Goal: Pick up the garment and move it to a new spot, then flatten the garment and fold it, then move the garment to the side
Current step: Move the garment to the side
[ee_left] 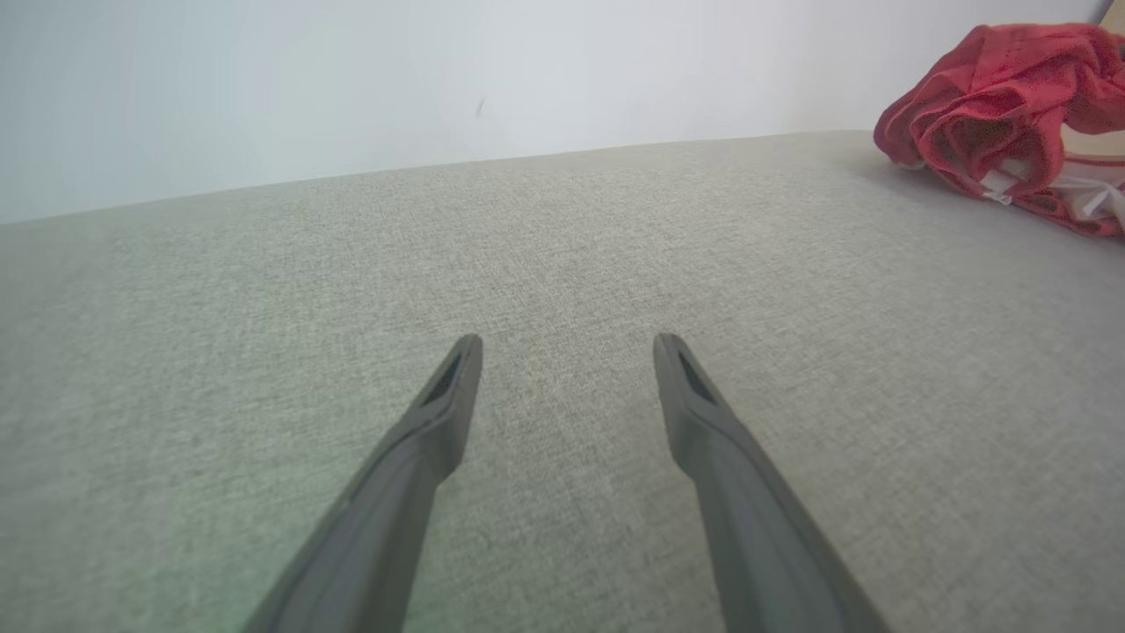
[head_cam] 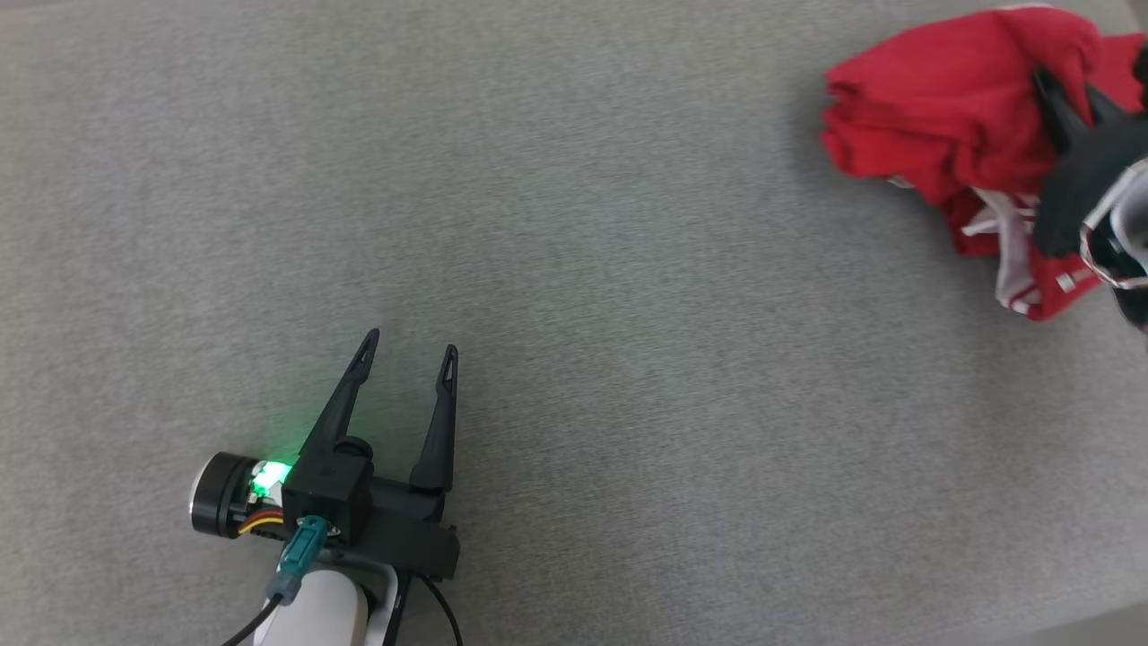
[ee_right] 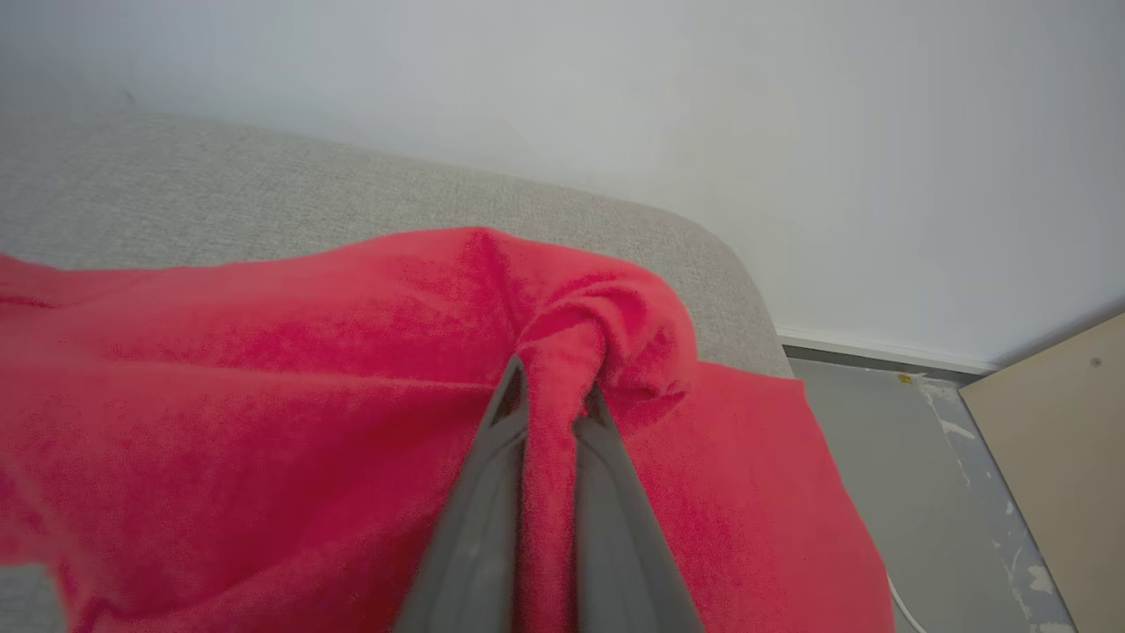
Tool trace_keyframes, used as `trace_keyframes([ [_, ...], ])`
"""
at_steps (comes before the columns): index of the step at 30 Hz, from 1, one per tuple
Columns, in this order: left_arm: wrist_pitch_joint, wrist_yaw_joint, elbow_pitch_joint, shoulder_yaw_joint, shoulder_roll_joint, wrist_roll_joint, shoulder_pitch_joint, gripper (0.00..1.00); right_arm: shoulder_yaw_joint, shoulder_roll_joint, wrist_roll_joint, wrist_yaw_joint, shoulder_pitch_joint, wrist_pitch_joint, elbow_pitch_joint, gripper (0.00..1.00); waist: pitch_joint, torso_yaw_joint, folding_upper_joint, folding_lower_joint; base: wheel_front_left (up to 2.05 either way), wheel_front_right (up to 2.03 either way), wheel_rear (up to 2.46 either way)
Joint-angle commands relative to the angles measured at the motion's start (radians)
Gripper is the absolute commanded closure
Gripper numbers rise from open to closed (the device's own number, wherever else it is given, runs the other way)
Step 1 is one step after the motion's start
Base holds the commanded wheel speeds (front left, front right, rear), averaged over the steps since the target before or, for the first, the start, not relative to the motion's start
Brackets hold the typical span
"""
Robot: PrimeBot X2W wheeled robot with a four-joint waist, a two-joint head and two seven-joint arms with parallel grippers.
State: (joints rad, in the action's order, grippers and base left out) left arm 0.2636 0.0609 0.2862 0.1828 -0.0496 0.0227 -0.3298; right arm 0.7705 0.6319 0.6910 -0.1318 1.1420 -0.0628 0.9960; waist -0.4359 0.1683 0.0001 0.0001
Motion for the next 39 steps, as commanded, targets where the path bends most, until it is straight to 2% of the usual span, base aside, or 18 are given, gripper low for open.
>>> trace_keyframes([
  [1, 0.001, -0.005, 0.008, -0.007, -0.008, 0.0, 0.008, 0.0, 0.008, 0.01, 0.016, 0.003, -0.029, -0.002, -0.001, 1.0, -0.011, -0.024, -0.0001, -0.0001, 0.0, 0.0, 0.0],
  [6, 0.001, -0.006, 0.005, -0.01, -0.007, 0.004, 0.02, 0.0, 0.017, 0.087, 0.097, 0.003, -0.092, -0.009, -0.011, 1.0, 0.005, -0.029, -0.0001, -0.0001, 0.0, 0.0, 0.0],
  [11, 0.001, -0.002, 0.005, -0.016, -0.007, 0.003, 0.025, 0.0, 0.02, 0.143, 0.09, 0.003, -0.114, -0.052, 0.035, 1.0, 0.03, -0.026, -0.0001, -0.0001, 0.0, 0.0, 0.0],
  [14, 0.002, 0.0, 0.007, -0.019, -0.007, 0.004, 0.026, 0.0, 0.007, 0.15, 0.068, 0.003, -0.099, -0.089, 0.098, 1.0, 0.045, -0.027, -0.0001, -0.0001, 0.0, 0.0, 0.0],
  [15, 0.002, 0.0, 0.009, -0.021, -0.007, 0.002, 0.029, 0.0, 0.003, 0.146, 0.058, 0.003, -0.092, -0.102, 0.122, 0.69, 0.048, -0.028, -0.0001, -0.0001, 0.0, 0.0, 0.0],
  [16, 0.002, -0.002, 0.013, -0.025, -0.008, 0.002, 0.034, 0.0, -0.004, 0.137, 0.05, 0.003, -0.083, -0.115, 0.147, 0.15, 0.051, -0.029, -0.0001, -0.0001, 0.0, 0.0, 0.0],
  [17, 0.002, -0.003, 0.016, -0.027, -0.009, 0.001, 0.036, 0.0, -0.006, 0.123, 0.044, 0.003, -0.081, -0.121, 0.17, 0.0, 0.054, -0.03, -0.0001, -0.0001, 0.0, 0.0, 0.0],
  [22, 0.002, -0.007, 0.029, -0.038, -0.012, 0.0, 0.044, 0.0, -0.032, 0.088, 0.008, 0.003, -0.054, -0.152, 0.265, 0.0, 0.065, -0.037, -0.0001, -0.0001, 0.0, 0.0, 0.0],
  [29, 0.002, -0.018, 0.028, -0.059, -0.013, 0.006, 0.065, 0.0, -0.102, 0.055, -0.07, 0.003, 0.002, -0.202, 0.269, 0.0, 0.096, -0.041, -0.0001, -0.0001, 0.0, 0.0, 0.0],
  [31, 0.002, -0.023, 0.024, -0.067, -0.013, 0.009, 0.07, 0.0, -0.161, 0.045, -0.11, 0.003, 0.01, -0.202, 0.192, 0.0, 0.108, -0.041, -0.0001, -0.0001, 0.0, 0.0, 0.0],
  [34, 0.002, -0.025, 0.019, -0.078, -0.012, 0.012, 0.081, 0.0, -0.288, 0.015, -0.182, 0.003, -0.067, -0.202, 0.042, 0.0, 0.125, -0.043, -0.0001, -0.0001, 0.0, 0.0, 0.0],
  [39, 0.002, -0.026, 0.014, -0.094, -0.01, 0.02, 0.096, 0.0, -0.528, -0.117, -0.317, 0.003, -0.265, -0.202, -0.226, 0.0, 0.154, -0.056, -0.0001, -0.0001, 0.0, 0.0, 0.0],
])
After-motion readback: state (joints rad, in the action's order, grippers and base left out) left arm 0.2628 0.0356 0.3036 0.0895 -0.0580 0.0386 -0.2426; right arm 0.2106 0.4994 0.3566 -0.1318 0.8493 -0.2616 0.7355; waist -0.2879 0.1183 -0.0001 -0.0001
